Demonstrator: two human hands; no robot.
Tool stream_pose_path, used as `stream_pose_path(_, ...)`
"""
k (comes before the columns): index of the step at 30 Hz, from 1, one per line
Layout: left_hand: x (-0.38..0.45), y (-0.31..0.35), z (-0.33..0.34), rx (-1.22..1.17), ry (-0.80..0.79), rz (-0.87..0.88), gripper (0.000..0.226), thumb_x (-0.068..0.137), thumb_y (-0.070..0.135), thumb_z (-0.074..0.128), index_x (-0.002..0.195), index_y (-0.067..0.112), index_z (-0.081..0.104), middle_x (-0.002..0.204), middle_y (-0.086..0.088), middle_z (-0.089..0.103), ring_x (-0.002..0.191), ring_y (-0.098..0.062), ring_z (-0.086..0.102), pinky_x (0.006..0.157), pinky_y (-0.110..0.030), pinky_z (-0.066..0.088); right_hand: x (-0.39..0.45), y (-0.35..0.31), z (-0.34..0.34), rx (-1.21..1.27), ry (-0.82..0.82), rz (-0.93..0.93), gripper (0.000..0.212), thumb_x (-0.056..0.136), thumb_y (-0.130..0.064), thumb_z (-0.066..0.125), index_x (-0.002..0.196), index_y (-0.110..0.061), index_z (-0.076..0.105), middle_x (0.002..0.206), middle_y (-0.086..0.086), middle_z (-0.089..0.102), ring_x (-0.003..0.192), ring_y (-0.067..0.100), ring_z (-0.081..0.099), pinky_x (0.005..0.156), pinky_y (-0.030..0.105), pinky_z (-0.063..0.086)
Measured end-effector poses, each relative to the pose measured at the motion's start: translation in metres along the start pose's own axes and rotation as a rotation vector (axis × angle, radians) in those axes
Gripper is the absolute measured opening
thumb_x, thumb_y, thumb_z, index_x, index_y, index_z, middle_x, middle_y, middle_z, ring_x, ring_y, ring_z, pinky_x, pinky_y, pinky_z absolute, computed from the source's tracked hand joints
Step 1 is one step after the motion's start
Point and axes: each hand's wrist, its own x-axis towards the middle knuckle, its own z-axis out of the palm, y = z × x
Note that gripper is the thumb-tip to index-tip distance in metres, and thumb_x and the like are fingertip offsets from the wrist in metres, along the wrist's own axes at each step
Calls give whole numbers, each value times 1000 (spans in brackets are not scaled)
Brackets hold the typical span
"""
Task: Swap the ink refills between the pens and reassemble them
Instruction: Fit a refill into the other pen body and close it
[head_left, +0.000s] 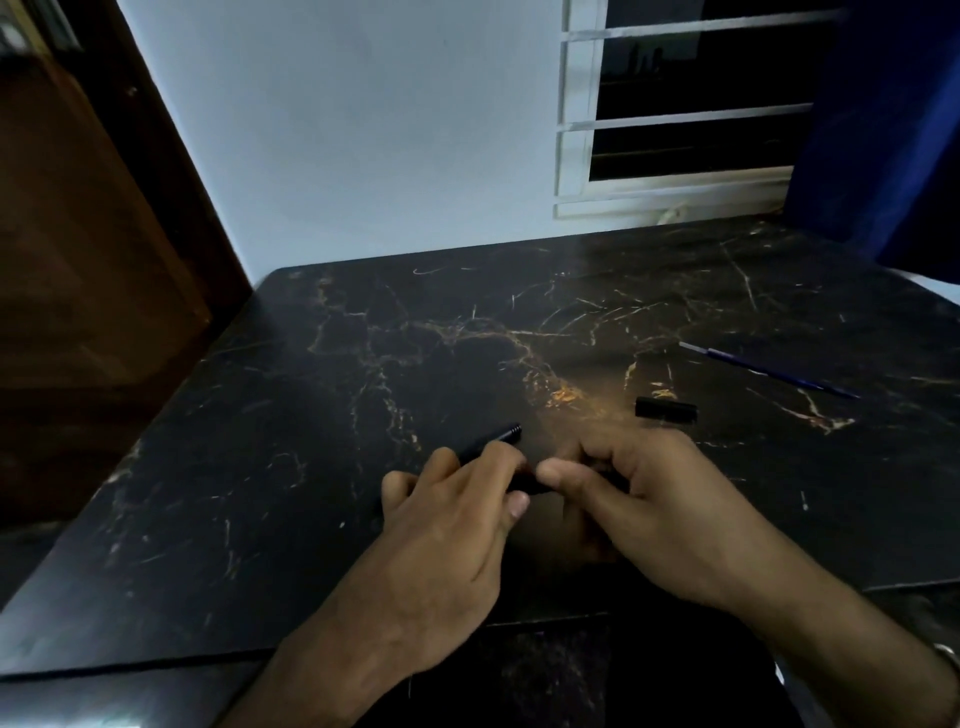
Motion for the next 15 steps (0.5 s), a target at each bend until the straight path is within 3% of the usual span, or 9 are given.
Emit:
stream_pose_path(2, 0, 1, 0, 11, 16, 1, 29, 94, 47, 14, 108, 41, 39, 91, 24, 51, 96, -2, 40, 90, -30, 26, 0, -1, 2, -84, -2, 92, 55, 87, -70, 40, 73, -22, 63, 54, -3, 70, 41, 9, 63, 46, 30, 54)
stream_pose_path(4, 2, 1, -2, -1, 39, -18, 27, 95, 45, 17, 110, 41, 39, 90, 23, 52, 96, -1, 42, 92, -32, 27, 0, -1, -2, -137, 20, 96, 67, 78, -82, 35, 77, -23, 66, 60, -2, 70, 48, 9, 64, 50, 31, 55)
stream_pose_path(6, 3, 0, -5, -26, 44, -45, 18, 97, 38, 24, 108, 44, 37, 86, 25, 50, 96, 1, 42, 92, -31, 29, 1, 2, -10, -69, 17, 48, 52, 68, -81, 55, 96, -38, 62, 86, -10, 69, 71, 6, 67, 59, 26, 56)
stream_pose_path(7, 4, -1, -6, -51, 36, -55, 16, 99, 35, 27, 106, 45, 37, 86, 25, 50, 96, 4, 41, 92, -29, 29, 1, 5, -13, -89, -11, 3, 46, 67, -72, 66, 102, -44, 56, 95, -17, 65, 82, 4, 66, 64, 23, 55)
stream_pose_path(8, 3, -1, -8, -80, 24, -58, 13, 100, 35, 29, 105, 45, 37, 87, 23, 50, 97, 8, 39, 90, -27, 29, 0, 5, -14, -150, -26, -58, 37, 72, -59, 71, 102, -44, 55, 98, -20, 63, 88, 2, 65, 67, 20, 53)
stream_pose_path(10, 3, 0, -10, -117, 11, -52, 10, 100, 40, 31, 105, 44, 39, 88, 21, 48, 100, 12, 34, 88, -24, 29, -2, 3, -12, -247, -11, -132, 14, 84, -49, 60, 92, -37, 59, 88, -18, 63, 83, 3, 63, 65, 19, 47)
stream_pose_path(13, 1, 2, -10, -142, 4, -44, 9, 101, 39, 34, 102, 43, 42, 87, 23, 47, 101, 19, 28, 85, -20, 30, -3, 1, -15, -281, 62, -118, 55, 85, -75, 33, 78, -28, 60, 71, -7, 63, 65, 10, 62, 58, 36, 53)
stream_pose_path(15, 1, 1, -10, -132, 0, -29, 10, 101, 38, 34, 102, 42, 44, 90, 27, 49, 101, 20, 28, 86, -19, 29, -3, 4, -23, -150, 25, -73, 55, 69, -84, 46, 96, -38, 59, 87, -15, 64, 79, 4, 64, 64, 25, 56)
